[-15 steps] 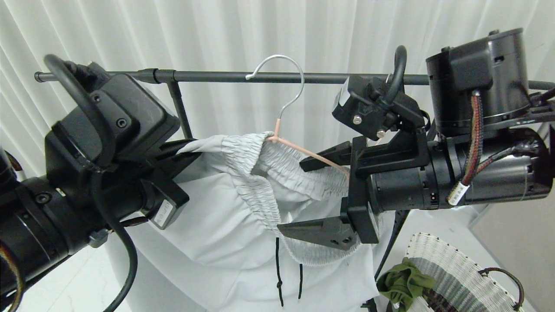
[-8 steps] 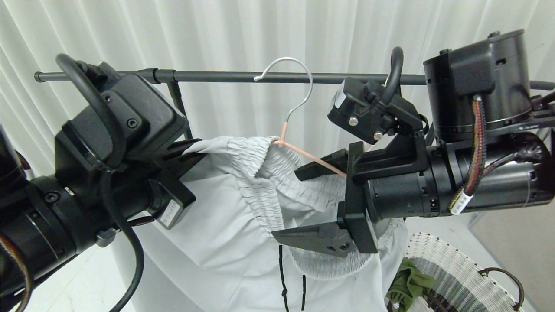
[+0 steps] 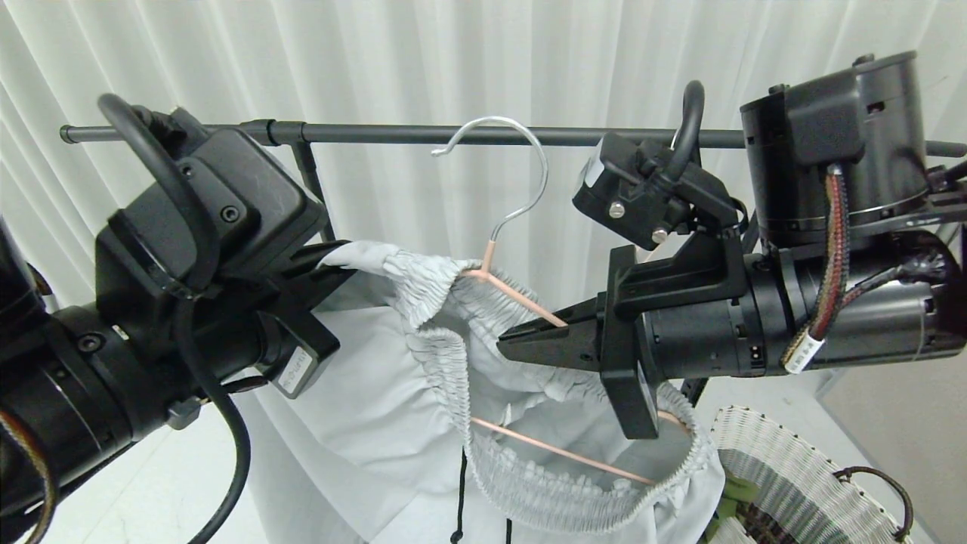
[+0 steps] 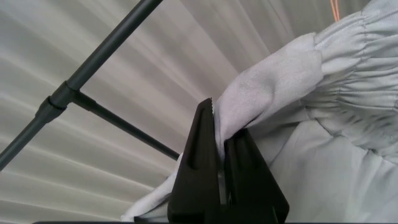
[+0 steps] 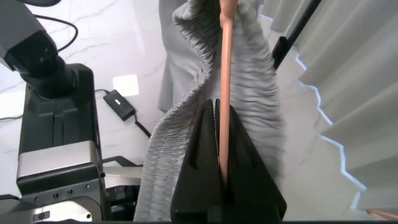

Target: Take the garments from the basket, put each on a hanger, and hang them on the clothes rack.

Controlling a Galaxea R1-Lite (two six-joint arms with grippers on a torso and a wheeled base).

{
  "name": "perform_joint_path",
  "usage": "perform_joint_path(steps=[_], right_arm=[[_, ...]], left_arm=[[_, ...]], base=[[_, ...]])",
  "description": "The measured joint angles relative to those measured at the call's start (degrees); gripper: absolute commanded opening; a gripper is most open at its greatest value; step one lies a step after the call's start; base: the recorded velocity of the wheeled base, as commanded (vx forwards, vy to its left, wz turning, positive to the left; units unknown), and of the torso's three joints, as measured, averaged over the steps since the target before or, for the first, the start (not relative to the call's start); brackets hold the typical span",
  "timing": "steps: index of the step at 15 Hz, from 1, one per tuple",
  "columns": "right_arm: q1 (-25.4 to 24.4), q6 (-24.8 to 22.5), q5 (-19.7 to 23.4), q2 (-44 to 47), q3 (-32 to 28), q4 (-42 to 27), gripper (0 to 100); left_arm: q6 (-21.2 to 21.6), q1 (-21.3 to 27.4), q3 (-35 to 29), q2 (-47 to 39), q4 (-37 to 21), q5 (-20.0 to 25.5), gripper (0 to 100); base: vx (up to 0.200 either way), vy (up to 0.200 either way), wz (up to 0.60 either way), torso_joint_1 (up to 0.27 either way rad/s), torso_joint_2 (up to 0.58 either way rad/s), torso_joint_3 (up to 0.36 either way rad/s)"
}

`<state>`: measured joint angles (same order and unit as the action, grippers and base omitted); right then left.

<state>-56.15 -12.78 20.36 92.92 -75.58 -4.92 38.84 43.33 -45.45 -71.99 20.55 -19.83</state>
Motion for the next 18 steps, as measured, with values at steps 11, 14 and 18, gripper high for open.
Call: perform_joint_path(steps=[11, 14, 18], right_arm=[[0.0, 8.4, -0.1, -0.8, 0.0, 5.2, 0], [0.3, 9.6, -0.7, -1.9, 0.6, 5.4, 0], [1.9, 9.3, -2.5, -3.9, 2.4, 5.4, 0]], left_arm=[[-0.1, -0.2, 1.7, 0.3, 0.1, -0.1, 100], [-0.1, -0.5, 2.2, 0.5, 0.0, -0.2, 100], [-0.2, -3.9, 5.3, 3.0, 0.0, 0.0, 100]], base=[[0.0, 0.0, 0.0, 0.0, 0.0, 0.0], [0.0, 0.0, 0.0, 0.0, 0.0, 0.0], [0.0, 0.0, 0.0, 0.0, 0.0, 0.0]])
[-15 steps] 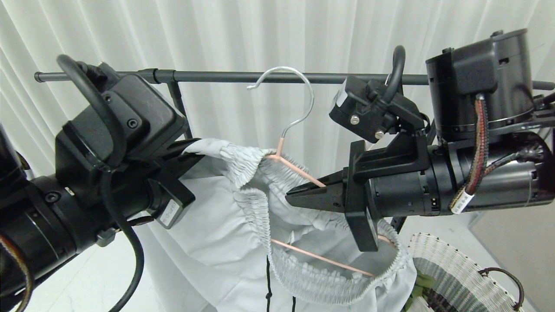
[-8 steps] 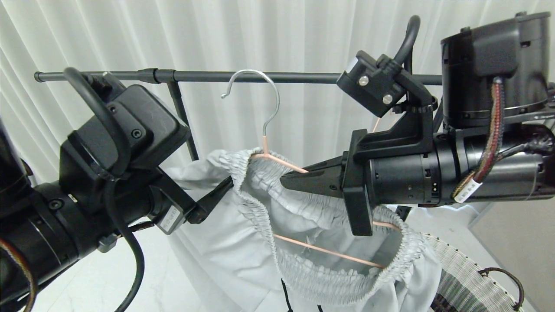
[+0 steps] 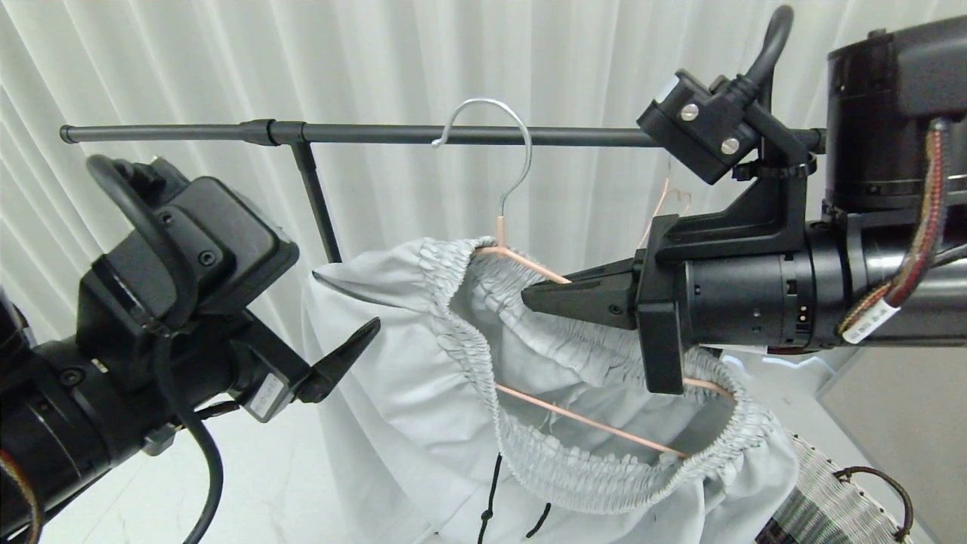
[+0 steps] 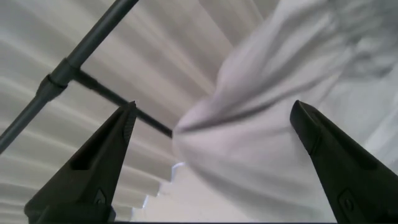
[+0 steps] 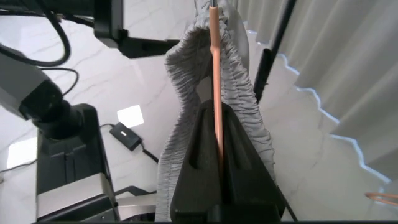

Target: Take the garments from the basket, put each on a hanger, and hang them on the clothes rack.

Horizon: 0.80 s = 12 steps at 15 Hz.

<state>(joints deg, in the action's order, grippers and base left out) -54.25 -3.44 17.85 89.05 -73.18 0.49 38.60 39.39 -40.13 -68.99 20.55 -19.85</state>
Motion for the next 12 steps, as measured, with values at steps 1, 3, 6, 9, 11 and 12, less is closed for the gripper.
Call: perform_joint_path(steps=[1, 3, 6, 9, 11, 12], right_arm=[[0.4, -0.1, 0.0, -0.7, 0.3, 0.0, 0], [0.9, -0.4, 0.0, -2.0, 0.5, 0.0, 0], [1.2, -0.9, 0.0, -3.7, 1.1, 0.0, 0], [1.2, -2.7, 0.7, -5.5, 2.7, -0.2, 0], [0.9, -2.9, 0.8, -6.3, 3.0, -0.2, 0], [0.8, -3.0, 0.9, -6.6, 3.1, -0.2, 0]], left_arm=[[-0.9, -1.6, 1.6, 1.1, 0.0, 0.3, 100], [-5.0, -5.5, 4.7, 3.0, 0.0, 2.7, 100], [-9.9, -12.1, 7.3, 3.7, 0.0, 7.6, 100], [-13.6, -20.4, 8.5, 2.0, 0.0, 13.0, 100], [-14.6, -24.0, 8.8, 0.2, 0.0, 17.3, 100], [-14.8, -24.7, 8.9, -0.6, 0.0, 19.5, 100]], base=[[0.0, 0.0, 0.0, 0.0, 0.0, 0.0], [0.0, 0.0, 0.0, 0.0, 0.0, 0.0], [0.0, 0.0, 0.0, 0.0, 0.0, 0.0], [0.0, 0.0, 0.0, 0.0, 0.0, 0.0], [0.0, 0.0, 0.0, 0.0, 0.0, 0.0], [0.0, 0.0, 0.0, 0.0, 0.0, 0.0]])
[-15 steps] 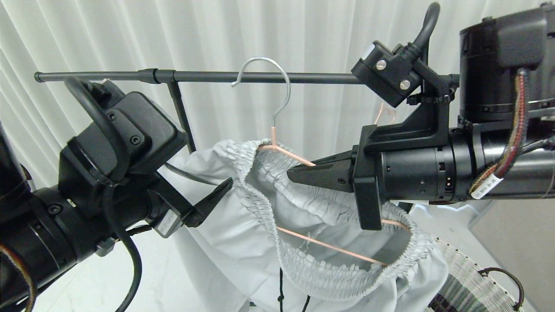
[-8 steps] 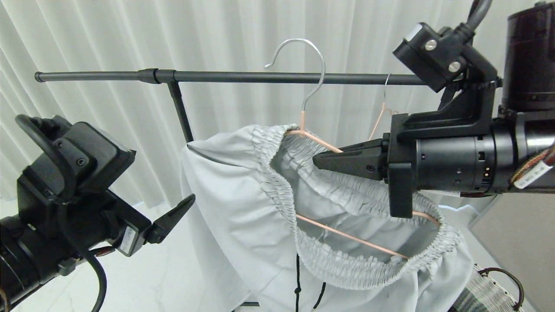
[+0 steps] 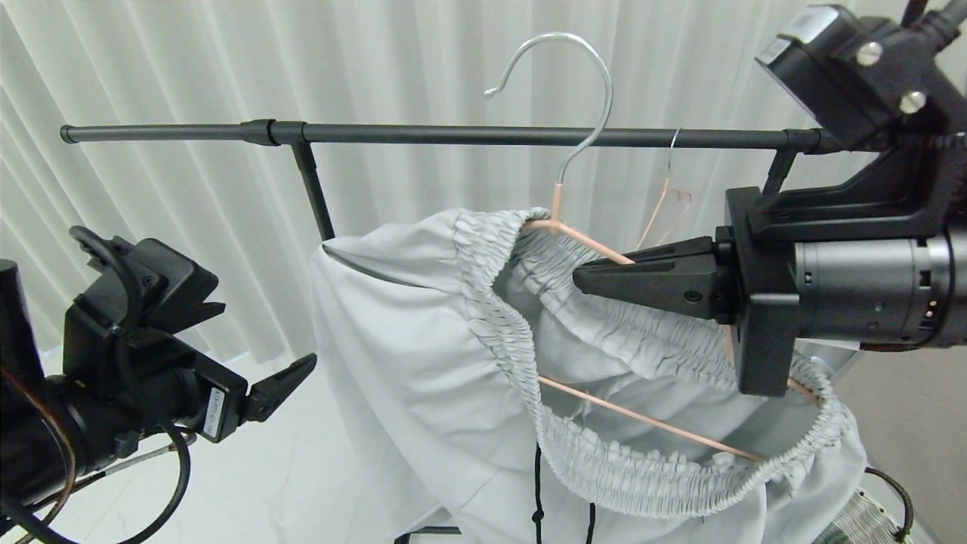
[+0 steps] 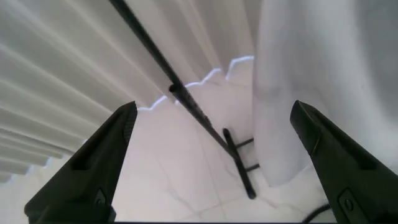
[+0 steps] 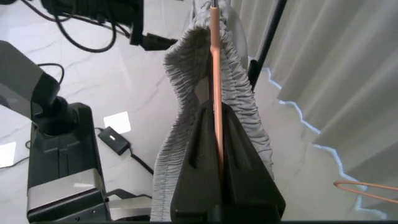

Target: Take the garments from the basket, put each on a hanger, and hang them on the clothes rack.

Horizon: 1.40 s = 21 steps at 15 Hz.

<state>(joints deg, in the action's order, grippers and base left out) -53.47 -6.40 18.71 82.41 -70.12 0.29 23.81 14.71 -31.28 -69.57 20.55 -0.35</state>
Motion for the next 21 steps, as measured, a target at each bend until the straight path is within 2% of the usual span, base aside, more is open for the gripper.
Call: perform_joint_path(steps=[2, 8, 9, 14, 19, 21], right_arm=[[-0.5, 0.0, 0.0, -0.6, 0.0, -0.1, 0], [-2.5, 0.1, 0.0, -2.1, -0.3, -0.6, 0], [-2.7, 0.1, 0.0, -2.1, -0.3, -0.6, 0], [-2.8, 0.1, -0.3, -2.6, -0.3, -1.2, 0], [-2.6, 0.4, -0.5, -3.0, -0.3, -1.4, 0], [-2.5, 0.5, -0.5, -3.0, -0.4, -1.2, 0]], left_arm=[[-0.1, -0.5, 0.0, -1.4, 0.0, 1.9, 100], [-0.2, -1.0, -0.7, -3.4, 0.0, 3.5, 100], [-0.2, -1.0, -0.9, -3.4, 0.0, 4.7, 0], [-0.1, -3.0, -1.0, -3.5, 0.0, 5.7, 0], [0.7, -10.2, 1.6, -3.4, 0.0, 5.4, 0], [1.4, -11.6, 2.6, -3.1, 0.0, 4.8, 0]], base=[[0.0, 0.0, 0.0, 0.0, 0.0, 0.0], [0.0, 0.0, 0.0, 0.0, 0.0, 0.0], [0.0, 0.0, 0.0, 0.0, 0.0, 0.0], [0.0, 0.0, 0.0, 0.0, 0.0, 0.0], [0.0, 0.0, 0.0, 0.0, 0.0, 0.0], [0.0, 0.0, 0.0, 0.0, 0.0, 0.0]])
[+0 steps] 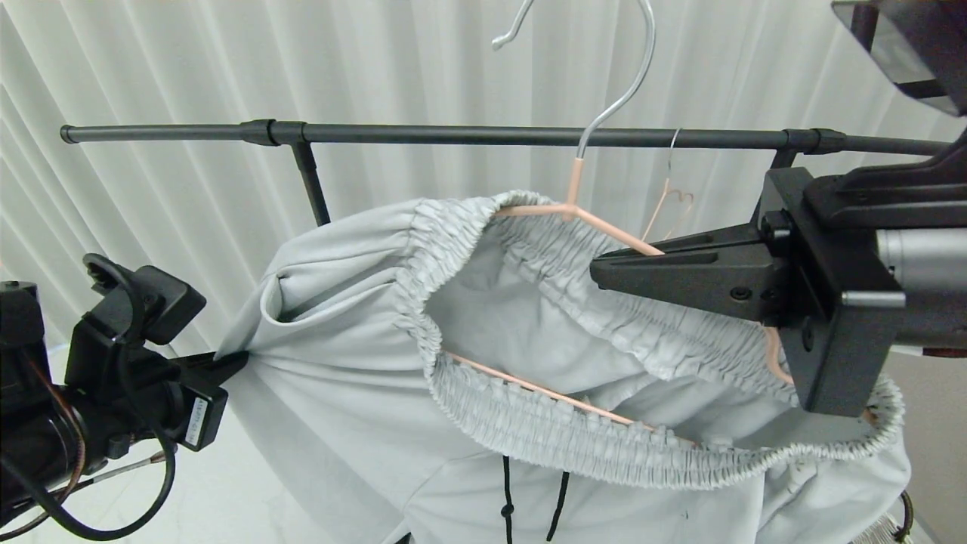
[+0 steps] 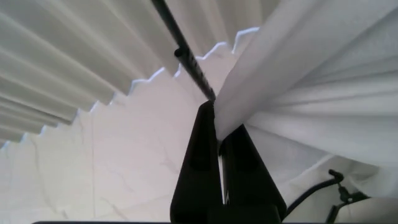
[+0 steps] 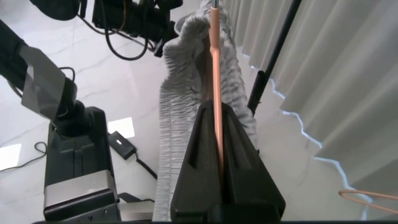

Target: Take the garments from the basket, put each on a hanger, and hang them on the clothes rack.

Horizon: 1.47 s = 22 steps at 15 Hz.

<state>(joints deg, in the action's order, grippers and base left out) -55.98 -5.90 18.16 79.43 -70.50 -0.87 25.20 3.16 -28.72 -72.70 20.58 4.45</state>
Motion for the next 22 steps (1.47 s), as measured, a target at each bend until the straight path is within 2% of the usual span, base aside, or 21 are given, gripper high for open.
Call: perform_joint_path(steps=[5, 6, 11, 14, 16, 18, 22], right_arm=[[0.1, 0.0, -0.2, 0.0, -0.1, 0.4, 0], [0.2, 0.0, -0.2, 0.0, -0.1, 0.4, 0], [2.0, 0.0, -0.5, 0.0, 0.0, 0.3, 0], [5.1, 0.5, -5.3, 0.5, 0.0, -0.7, 0], [7.3, 2.6, -9.4, 1.3, 0.0, -1.1, 0], [8.9, 5.0, -12.3, 2.3, -0.1, -1.1, 0], [11.0, 5.8, -13.2, 3.8, 0.0, -1.0, 0]], left_arm=[[1.6, -0.8, 1.6, 0.1, 0.0, -4.1, 0], [1.7, -0.7, 1.7, 0.3, 0.0, -4.2, 100], [1.6, 1.5, 2.8, 2.7, -0.1, -4.3, 100], [1.3, 3.9, 3.8, 5.2, -0.1, -4.3, 100], [1.1, 5.1, 3.4, 6.6, 0.5, -4.3, 100], [1.2, 6.5, 3.4, 7.4, 4.3, -4.3, 100], [1.7, 7.6, 3.5, 7.7, 5.9, -4.3, 100]], base=[[0.0, 0.0, 0.0, 0.0, 0.0, 0.0], [0.0, 0.0, 0.0, 0.0, 0.0, 0.0], [0.0, 0.0, 0.0, 0.0, 0.0, 0.0], [0.0, 0.0, 0.0, 0.0, 0.0, 0.0], [0.0, 0.0, 0.0, 0.0, 0.0, 0.0], [0.0, 0.0, 0.0, 0.0, 0.0, 0.0], [0.0, 0.0, 0.0, 0.0, 0.0, 0.0]])
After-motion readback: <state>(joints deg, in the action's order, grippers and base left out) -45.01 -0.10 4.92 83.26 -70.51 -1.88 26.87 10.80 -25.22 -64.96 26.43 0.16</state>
